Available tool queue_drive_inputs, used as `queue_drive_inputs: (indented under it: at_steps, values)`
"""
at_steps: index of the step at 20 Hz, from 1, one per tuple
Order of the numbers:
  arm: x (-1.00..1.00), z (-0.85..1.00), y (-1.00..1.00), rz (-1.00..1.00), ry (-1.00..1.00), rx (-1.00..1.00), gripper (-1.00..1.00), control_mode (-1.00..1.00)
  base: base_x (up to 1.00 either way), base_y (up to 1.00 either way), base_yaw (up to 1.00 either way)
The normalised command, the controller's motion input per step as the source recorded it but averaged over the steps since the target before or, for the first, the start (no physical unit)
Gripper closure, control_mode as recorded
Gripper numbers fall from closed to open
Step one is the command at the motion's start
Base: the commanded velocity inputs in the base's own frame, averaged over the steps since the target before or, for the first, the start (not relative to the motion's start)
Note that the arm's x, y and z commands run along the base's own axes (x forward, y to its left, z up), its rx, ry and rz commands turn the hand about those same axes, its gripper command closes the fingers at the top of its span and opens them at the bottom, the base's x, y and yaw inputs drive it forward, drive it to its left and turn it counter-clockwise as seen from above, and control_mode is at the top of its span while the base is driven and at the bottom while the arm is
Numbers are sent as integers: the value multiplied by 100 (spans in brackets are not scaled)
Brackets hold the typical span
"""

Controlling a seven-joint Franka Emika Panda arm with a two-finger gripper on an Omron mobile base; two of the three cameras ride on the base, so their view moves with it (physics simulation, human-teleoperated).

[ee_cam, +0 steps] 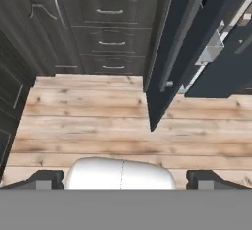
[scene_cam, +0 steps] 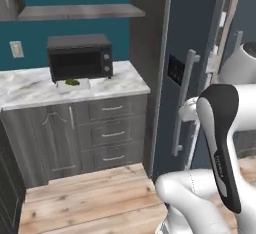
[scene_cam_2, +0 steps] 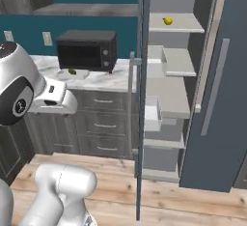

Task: Take the lemon and cucumber out of the freezer and place them in the tupperware container on the counter. Then put the tupperware containing the vegetables back in the freezer.

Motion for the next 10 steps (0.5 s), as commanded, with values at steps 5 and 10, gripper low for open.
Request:
queue_drive_inputs:
  at_steps: [5, 10]
  values:
    - [0, 0, 0, 0, 0, 0, -100, 100, 0, -100, 21]
    - [0, 0, 0, 0, 0, 0, -100, 100, 0, -100, 19]
